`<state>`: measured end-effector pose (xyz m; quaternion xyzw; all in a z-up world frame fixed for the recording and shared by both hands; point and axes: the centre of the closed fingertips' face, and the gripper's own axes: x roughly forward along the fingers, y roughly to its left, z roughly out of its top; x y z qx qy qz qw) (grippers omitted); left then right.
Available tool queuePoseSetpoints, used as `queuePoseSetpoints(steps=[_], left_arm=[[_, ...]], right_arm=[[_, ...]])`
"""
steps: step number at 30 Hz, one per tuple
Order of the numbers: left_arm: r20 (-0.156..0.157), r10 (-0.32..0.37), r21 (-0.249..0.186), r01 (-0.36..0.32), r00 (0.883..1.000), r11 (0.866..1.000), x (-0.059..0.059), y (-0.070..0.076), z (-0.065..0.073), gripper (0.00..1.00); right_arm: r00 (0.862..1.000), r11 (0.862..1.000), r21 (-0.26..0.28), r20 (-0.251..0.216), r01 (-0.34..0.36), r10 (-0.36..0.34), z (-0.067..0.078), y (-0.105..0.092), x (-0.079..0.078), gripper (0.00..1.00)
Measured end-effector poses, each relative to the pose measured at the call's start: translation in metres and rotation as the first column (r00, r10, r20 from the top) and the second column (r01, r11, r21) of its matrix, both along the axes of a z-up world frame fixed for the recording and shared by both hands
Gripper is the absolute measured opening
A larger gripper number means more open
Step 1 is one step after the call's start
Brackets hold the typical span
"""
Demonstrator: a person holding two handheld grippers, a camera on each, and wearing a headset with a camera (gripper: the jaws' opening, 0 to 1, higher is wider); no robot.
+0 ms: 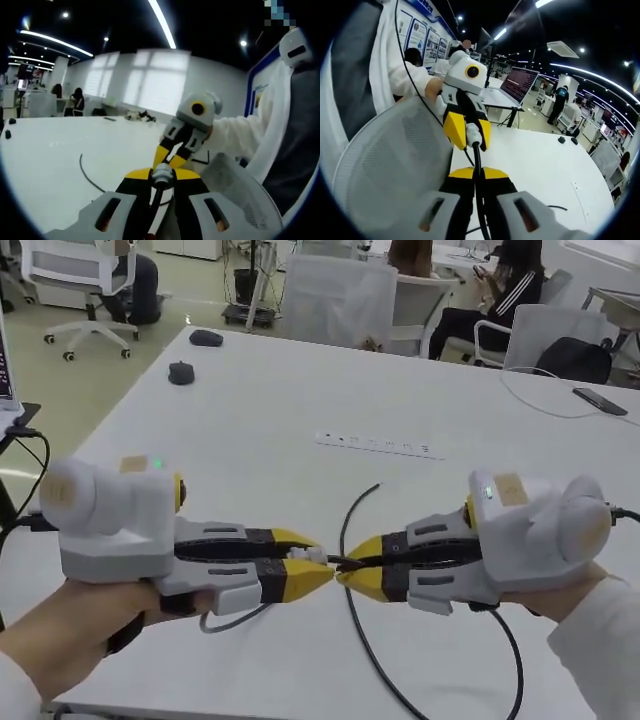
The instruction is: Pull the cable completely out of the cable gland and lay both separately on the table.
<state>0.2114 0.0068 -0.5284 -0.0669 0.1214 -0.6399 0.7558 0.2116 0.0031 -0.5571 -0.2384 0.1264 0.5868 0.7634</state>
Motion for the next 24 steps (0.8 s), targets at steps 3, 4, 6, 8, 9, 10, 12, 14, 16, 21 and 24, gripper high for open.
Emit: queuePoseSetpoints(steps=[3,4,6,8,9,10,12,14,16,21,24], left_arm=[[-0.005,0.001,0.001,-0.001,1.0,1.0,0.0,0.0,0.0,0.17],[-0.005,0.001,0.002,-0.001,1.0,1.0,0.0,0.0,0.0,0.17],[-0.004,0.005,0.005,-0.005,1.0,1.0,0.001,0.001,-0.001,0.17],[-0.01,0.007,0.001,-0.007,1.0,1.0,0.001,0.002,0.0,0.17],[-0.011,0.008,-0.003,-0.008,1.0,1.0,0.001,0.002,0.001,0.17],[-0.013,0.009,-0.005,-0.009,1.0,1.0,0.001,0.002,0.001,0.17],[-0.017,0.012,-0.007,-0.012,1.0,1.0,0.002,0.002,0.001,0.17],[-0.02,0.014,-0.009,-0.014,1.0,1.0,0.002,0.003,0.001,0.17],[-0.022,0.015,-0.012,-0.015,1.0,1.0,0.003,0.003,0.002,0.17],[-0.019,0.02,-0.014,-0.02,1.0,1.0,0.003,0.004,0.003,0.17],[-0.017,0.025,-0.021,-0.025,1.0,0.999,0.004,0.004,0.005,0.17]], right_arm=[[1.0,1.0,0.002,0.002,0.001,-0.001,0.0,0.0,0.0,0.02],[1.0,1.0,0.003,0.001,0.001,-0.001,-0.001,0.0,0.001,0.02],[1.0,1.0,-0.001,0.003,0.004,-0.004,-0.002,-0.001,0.001,0.02],[1.0,1.0,0.004,-0.002,0.012,-0.012,-0.002,-0.004,0.002,0.02],[1.0,1.0,0.009,-0.004,0.018,-0.018,-0.002,-0.006,0.003,0.02],[1.0,1.0,0.013,-0.007,0.023,-0.023,-0.003,-0.007,0.003,0.02],[0.999,0.999,0.015,-0.011,0.031,-0.031,-0.005,-0.01,0.003,0.02],[0.999,0.999,0.011,-0.015,0.043,-0.043,-0.008,-0.014,0.004,0.02],[0.998,0.998,0.012,-0.02,0.054,-0.053,-0.009,-0.018,0.004,0.02],[0.995,0.996,0.003,-0.036,0.09,-0.09,-0.016,-0.032,0.004,0.02],[0.992,0.993,-0.008,-0.044,0.114,-0.114,-0.021,-0.041,0.005,0.03]])
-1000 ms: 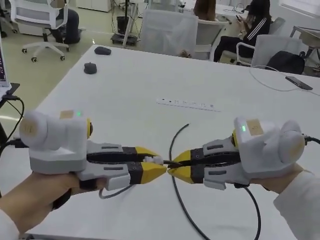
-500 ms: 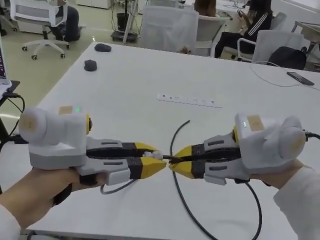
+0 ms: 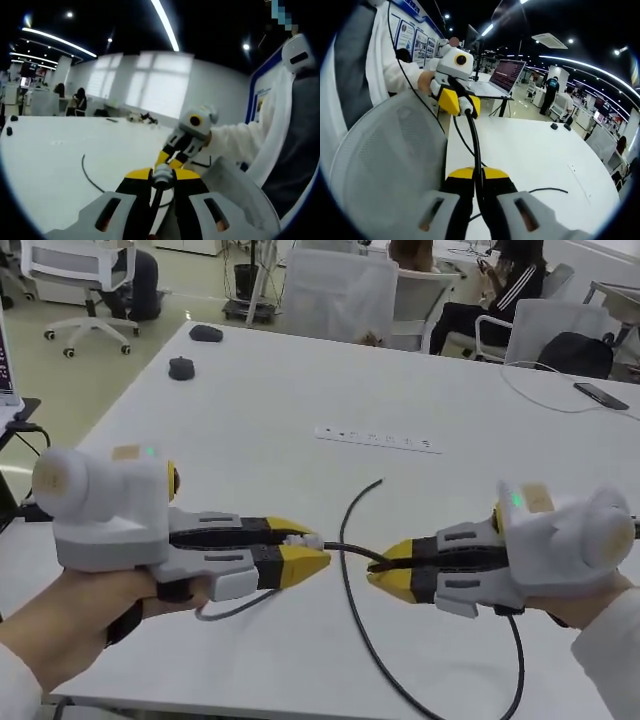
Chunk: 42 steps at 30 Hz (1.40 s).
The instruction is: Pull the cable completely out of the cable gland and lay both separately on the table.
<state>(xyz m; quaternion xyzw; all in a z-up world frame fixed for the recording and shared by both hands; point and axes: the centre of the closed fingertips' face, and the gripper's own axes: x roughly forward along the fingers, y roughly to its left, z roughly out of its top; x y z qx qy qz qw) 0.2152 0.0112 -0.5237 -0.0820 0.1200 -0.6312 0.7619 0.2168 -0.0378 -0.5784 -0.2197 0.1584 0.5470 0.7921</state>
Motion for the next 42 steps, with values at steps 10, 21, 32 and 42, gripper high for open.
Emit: queuePoseSetpoints(steps=[10,21,32,42], left_arm=[[-0.002,0.006,-0.025,-0.006,1.0,1.0,0.001,0.001,0.006,0.17],[-0.014,0.004,-0.034,-0.004,1.0,0.999,0.0,0.001,0.006,0.16],[0.011,-0.011,-0.031,0.011,1.0,0.999,-0.002,-0.002,0.007,0.17],[0.022,-0.021,-0.018,0.022,1.0,1.0,-0.003,-0.004,0.006,0.17]], right_arm=[[0.998,0.998,-0.028,-0.031,0.058,-0.059,-0.015,-0.021,0.002,0.03],[0.996,0.997,-0.03,-0.049,0.072,-0.073,-0.022,-0.021,0.003,0.04],[0.994,0.996,-0.055,-0.077,0.068,-0.072,-0.026,-0.021,0.0,0.06],[0.998,0.998,0.025,-0.024,0.053,-0.053,-0.001,-0.002,0.005,0.23]])
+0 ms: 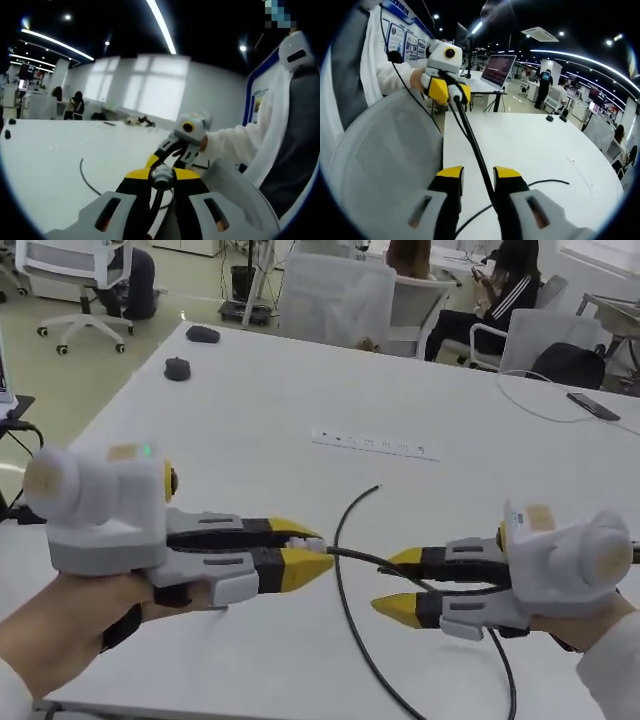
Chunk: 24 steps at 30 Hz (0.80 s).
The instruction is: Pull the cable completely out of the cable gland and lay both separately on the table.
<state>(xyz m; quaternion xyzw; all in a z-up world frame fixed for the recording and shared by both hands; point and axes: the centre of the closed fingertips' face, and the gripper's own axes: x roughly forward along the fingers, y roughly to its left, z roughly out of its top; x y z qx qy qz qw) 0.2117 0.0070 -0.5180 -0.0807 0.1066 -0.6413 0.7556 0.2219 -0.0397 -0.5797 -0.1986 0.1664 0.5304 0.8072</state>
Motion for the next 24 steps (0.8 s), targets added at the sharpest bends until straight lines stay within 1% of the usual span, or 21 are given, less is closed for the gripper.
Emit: queuePoseSetpoints(steps=[2,4,9,11,14,18,24], left_arm=[[0.011,-0.006,0.015,0.006,1.0,1.0,-0.002,-0.001,-0.002,0.17],[0.024,-0.015,0.031,0.014,1.0,0.999,-0.003,-0.003,-0.004,0.17],[0.054,-0.032,0.061,0.029,0.998,0.998,-0.007,-0.005,-0.008,0.17],[0.066,-0.037,0.072,0.032,0.997,0.997,-0.008,-0.005,-0.009,0.17],[0.076,-0.044,0.08,0.038,0.996,0.996,-0.009,-0.006,-0.01,0.17],[0.092,-0.047,0.089,0.039,0.995,0.995,-0.01,-0.007,-0.01,0.17],[0.096,-0.043,0.089,0.035,0.994,0.995,-0.009,-0.006,-0.01,0.17]], right_arm=[[1.0,1.0,0.021,0.01,-0.02,0.02,0.007,0.007,-0.001,0.23],[0.999,0.999,0.031,0.016,-0.04,0.039,0.011,0.013,-0.002,0.22],[0.995,0.995,0.029,0.03,-0.096,0.095,0.014,0.028,-0.007,0.19],[0.994,0.994,0.027,0.033,-0.108,0.107,0.014,0.03,-0.008,0.18],[0.993,0.993,0.021,0.035,-0.117,0.116,0.012,0.031,-0.008,0.16],[0.992,0.993,0.011,0.033,-0.119,0.119,0.009,0.031,-0.009,0.09],[0.991,0.992,0.008,0.037,-0.126,0.126,0.008,0.031,-0.011,0.07]])
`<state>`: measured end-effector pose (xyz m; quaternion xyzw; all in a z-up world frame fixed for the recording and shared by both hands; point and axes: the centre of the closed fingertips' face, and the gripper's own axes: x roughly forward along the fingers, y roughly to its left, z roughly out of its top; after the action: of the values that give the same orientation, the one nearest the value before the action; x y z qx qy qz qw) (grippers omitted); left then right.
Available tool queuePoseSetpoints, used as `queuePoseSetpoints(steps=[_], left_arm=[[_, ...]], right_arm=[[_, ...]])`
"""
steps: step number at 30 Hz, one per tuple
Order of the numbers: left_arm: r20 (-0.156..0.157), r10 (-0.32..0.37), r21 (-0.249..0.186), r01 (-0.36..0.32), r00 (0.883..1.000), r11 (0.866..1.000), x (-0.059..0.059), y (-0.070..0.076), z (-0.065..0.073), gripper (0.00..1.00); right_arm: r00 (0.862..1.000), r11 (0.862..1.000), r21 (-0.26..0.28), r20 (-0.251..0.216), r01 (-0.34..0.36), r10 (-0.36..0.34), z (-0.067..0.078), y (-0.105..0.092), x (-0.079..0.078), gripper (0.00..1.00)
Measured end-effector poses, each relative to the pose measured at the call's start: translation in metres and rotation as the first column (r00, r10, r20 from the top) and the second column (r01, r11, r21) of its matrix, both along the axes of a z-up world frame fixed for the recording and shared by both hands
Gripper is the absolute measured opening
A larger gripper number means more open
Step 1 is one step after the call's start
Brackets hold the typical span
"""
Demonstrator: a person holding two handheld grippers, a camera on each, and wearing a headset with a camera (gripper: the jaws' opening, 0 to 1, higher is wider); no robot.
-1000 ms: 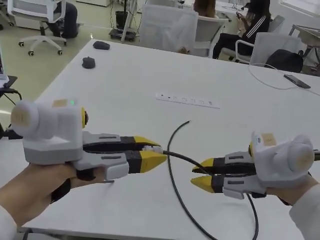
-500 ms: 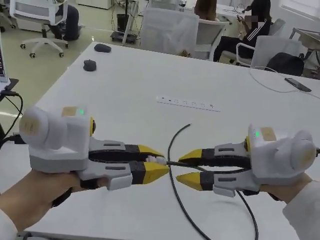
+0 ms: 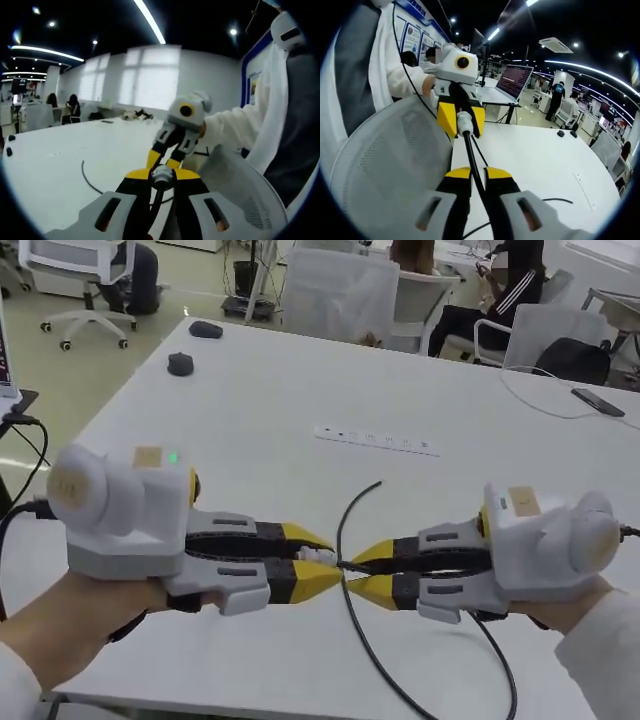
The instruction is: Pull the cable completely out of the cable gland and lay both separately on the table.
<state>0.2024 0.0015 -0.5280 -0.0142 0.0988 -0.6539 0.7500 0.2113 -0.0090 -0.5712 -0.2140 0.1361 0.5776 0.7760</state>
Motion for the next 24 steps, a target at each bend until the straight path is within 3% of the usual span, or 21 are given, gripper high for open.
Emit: queuePoseSetpoints(steps=[11,24], left_arm=[[-0.004,0.018,-0.004,-0.018,1.0,1.0,0.003,0.002,0.001,0.17],[-0.014,0.056,-0.028,-0.056,0.998,0.998,0.01,0.007,0.006,0.16]], right_arm=[[1.0,1.0,-0.001,0.009,0.003,-0.003,0.0,0.001,0.001,0.06],[0.998,0.998,0.004,-0.012,0.059,-0.059,-0.008,-0.018,0.007,0.06]])
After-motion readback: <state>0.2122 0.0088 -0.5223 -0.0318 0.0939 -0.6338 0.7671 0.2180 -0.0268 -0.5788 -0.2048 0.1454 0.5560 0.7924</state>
